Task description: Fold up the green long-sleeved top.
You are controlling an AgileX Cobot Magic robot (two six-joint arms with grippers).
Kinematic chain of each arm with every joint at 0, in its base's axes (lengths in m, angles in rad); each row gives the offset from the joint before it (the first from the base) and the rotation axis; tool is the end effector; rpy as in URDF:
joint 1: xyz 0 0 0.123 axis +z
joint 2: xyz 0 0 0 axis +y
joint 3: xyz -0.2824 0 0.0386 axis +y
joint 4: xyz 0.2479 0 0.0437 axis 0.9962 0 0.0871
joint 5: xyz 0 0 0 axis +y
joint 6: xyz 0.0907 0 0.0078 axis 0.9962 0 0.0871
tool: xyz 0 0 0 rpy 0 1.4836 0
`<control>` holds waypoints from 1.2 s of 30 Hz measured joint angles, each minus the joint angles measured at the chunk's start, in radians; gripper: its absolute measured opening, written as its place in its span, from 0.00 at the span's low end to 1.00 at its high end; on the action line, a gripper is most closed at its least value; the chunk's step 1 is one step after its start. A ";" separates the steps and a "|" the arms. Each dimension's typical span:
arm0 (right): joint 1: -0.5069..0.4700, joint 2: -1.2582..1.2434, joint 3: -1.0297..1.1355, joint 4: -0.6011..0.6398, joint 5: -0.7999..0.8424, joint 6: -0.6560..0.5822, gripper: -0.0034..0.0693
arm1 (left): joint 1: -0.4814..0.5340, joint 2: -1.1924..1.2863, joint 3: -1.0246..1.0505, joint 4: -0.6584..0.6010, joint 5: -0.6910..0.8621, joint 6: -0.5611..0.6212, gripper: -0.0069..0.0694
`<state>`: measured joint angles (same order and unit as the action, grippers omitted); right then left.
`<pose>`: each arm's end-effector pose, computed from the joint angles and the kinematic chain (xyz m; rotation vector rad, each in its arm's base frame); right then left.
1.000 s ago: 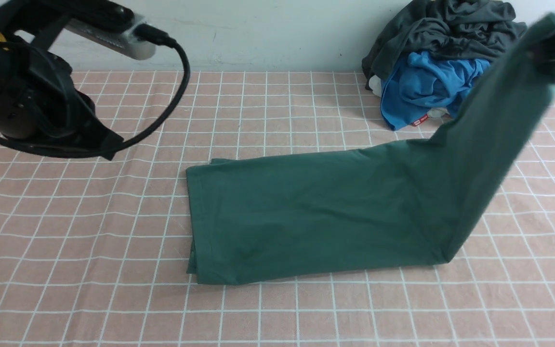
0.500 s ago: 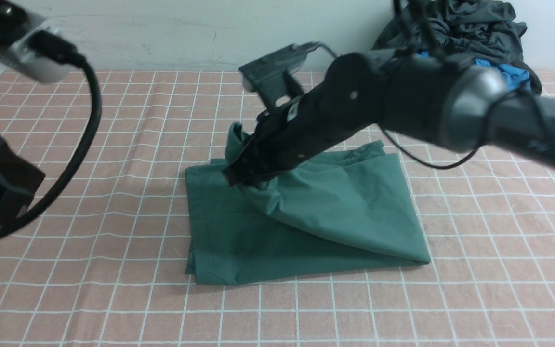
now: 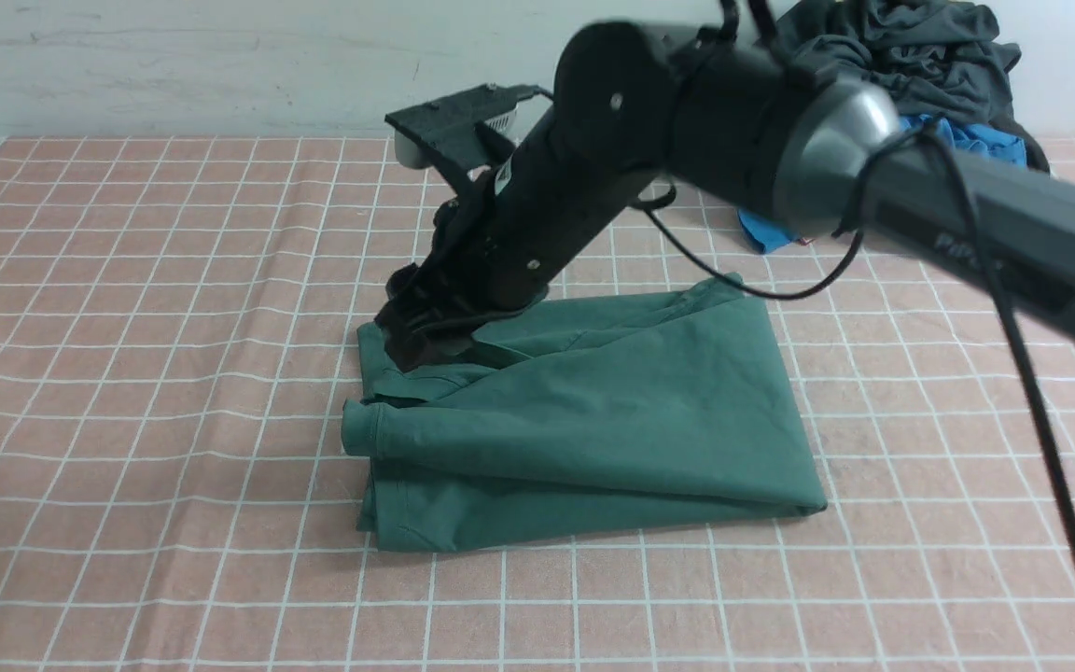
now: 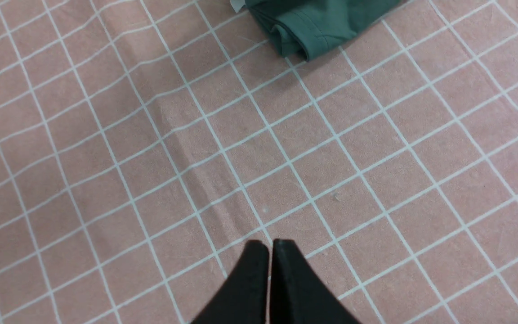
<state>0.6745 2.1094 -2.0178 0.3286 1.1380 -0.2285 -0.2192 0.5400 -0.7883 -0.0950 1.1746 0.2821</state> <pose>0.3477 0.3122 0.2880 -1.1049 2.5096 0.5745 0.0644 -0.0225 0.3371 0.5932 2.3319 -0.0934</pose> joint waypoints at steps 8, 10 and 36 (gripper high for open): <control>-0.020 -0.225 0.112 -0.208 0.099 0.037 0.58 | 0.000 -0.333 0.256 -0.001 -0.248 -0.124 0.09; -0.020 -0.327 0.214 -0.220 0.103 0.039 0.52 | 0.000 -0.397 0.290 -0.001 -0.299 -0.135 0.09; -0.020 -1.846 1.376 -0.283 -0.592 0.148 0.04 | 0.000 -0.486 0.320 -0.002 -0.312 -0.148 0.09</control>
<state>0.6545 0.2638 -0.6423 0.0456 0.5456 -0.0803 -0.2192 0.0541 -0.4687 -0.0970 0.8628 0.1340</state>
